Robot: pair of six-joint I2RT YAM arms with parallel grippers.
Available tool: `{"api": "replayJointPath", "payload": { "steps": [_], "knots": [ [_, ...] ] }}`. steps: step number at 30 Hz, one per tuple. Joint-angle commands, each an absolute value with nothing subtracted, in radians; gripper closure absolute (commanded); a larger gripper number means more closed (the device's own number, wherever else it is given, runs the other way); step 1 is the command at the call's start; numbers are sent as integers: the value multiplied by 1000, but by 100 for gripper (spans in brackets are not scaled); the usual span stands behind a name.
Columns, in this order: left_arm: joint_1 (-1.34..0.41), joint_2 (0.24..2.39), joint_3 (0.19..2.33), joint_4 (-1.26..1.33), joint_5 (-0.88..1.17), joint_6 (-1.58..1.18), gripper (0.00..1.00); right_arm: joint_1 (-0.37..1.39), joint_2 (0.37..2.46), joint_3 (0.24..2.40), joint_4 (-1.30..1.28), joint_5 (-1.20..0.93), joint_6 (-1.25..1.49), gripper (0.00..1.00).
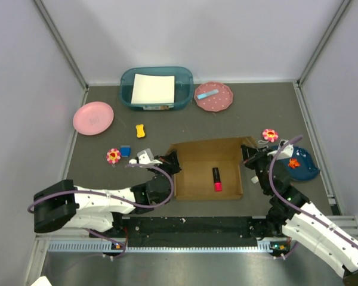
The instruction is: Fold the paper box
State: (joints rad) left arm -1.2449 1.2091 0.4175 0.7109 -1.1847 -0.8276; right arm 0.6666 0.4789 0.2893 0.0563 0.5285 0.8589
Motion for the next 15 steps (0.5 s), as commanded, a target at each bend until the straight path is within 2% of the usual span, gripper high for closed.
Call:
{"api": "replayJointPath", "payload": {
  "steps": [1,9,10,11,15],
  "knots": [
    [-1301,1292,325,434,-1051,-913,100,692,512,198,-347,509,900,100],
    [-1354,1385,318,373,-1088,-985,100,693,532,187,-423,476,1012,100],
    [-1359,1391,322,358,-1092,-998,100,695,528,187,-434,474,1015,98],
    [-1364,1394,325,321,-1098,-1023,100,695,520,192,-443,474,1015,90],
    [-1379,1390,337,229,-1143,-1077,100,695,482,233,-508,499,1003,73]
  ]
}}
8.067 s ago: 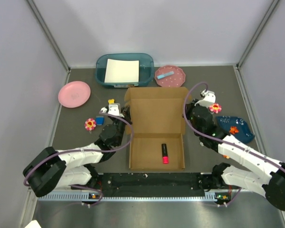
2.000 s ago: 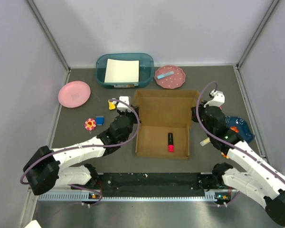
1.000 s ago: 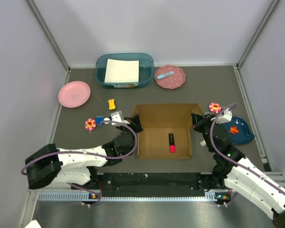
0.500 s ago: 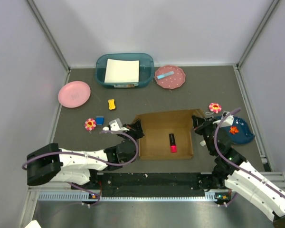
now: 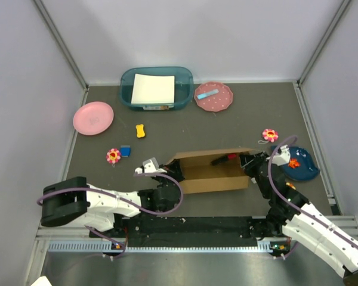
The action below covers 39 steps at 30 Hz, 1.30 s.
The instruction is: Fold the paper box
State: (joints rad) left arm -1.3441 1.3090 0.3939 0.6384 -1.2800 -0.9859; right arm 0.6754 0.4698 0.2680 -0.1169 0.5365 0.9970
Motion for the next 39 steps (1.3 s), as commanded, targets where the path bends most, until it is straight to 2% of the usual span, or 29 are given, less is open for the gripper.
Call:
{"api": "replayJointPath", "payload": {
  "steps": [1,5,14,25,35,39],
  "knots": [
    [-1381,1385,339,213,-1150,-1086,100,693,463,245,-523,500,988,71],
    [-1382,1374,342,176,-1170,-1111,100,693,427,320,-601,502,957,63],
    [-1399,1408,387,-26,-1215,-1239,100,695,333,510,-758,511,867,56],
    [-1430,1473,483,-346,-1287,-1469,100,695,281,813,-874,652,786,54],
    [-1489,1522,566,-632,-1335,-1709,100,695,389,834,-617,531,667,52],
    [-1506,1574,635,-851,-1361,-1897,99,695,440,853,-566,480,646,51]
  ]
}}
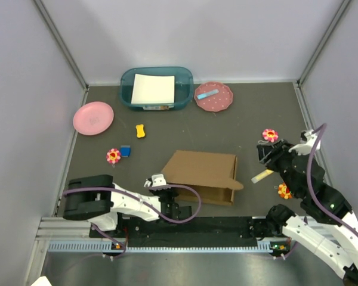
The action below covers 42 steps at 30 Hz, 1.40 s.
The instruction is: Fold the paper box
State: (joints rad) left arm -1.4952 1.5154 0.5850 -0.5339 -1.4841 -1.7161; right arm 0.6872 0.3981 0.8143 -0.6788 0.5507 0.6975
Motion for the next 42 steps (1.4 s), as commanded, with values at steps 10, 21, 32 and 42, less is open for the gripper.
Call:
{"api": "replayJointPath", "payload": {
  "steps": [10,21,32,42],
  "knots": [
    [-1640,1747,830,-1536,-1470,-2468,66,693,506,746,-473,279,663,51],
    [-1672,1527,851,-1536,-1480,-2321,42,695,498,704,-443,282,621,50],
    [-1822,1290,847,-1536,-1318,-2048,26,693,548,755,-431,281,580,48],
    [-1976,1113,903,-1536,-1291,-1930,25,695,578,764,-420,272,552,47]
  ]
}}
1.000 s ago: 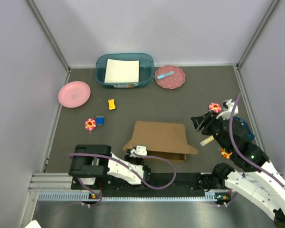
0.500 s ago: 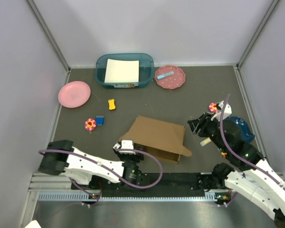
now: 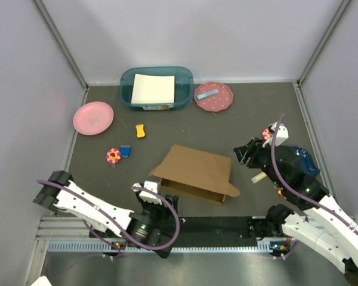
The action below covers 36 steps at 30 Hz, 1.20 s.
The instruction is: Fold the paper box
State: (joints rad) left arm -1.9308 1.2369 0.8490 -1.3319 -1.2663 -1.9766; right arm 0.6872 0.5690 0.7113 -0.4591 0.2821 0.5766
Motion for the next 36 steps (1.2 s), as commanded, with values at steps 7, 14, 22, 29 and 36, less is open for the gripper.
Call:
{"api": "replayJointPath", "payload": {
  "steps": [7,14,22,29,36],
  "knots": [
    [-1988,908,982,-1381,-1383,-1599,26,695,589,761,-414,265,538,47],
    [-1913,760,939,-1315,-1462,-1517,23,693,609,686,-365,148,545,49],
    [-1752,503,691,-618,-1306,-835,23,695,643,503,-213,-144,603,55],
    [-1517,497,590,-381,-1069,-600,23,695,638,342,-170,-189,666,56],
    [-1297,653,603,-267,-849,-538,21,695,591,334,-218,-137,670,54]
  ]
}}
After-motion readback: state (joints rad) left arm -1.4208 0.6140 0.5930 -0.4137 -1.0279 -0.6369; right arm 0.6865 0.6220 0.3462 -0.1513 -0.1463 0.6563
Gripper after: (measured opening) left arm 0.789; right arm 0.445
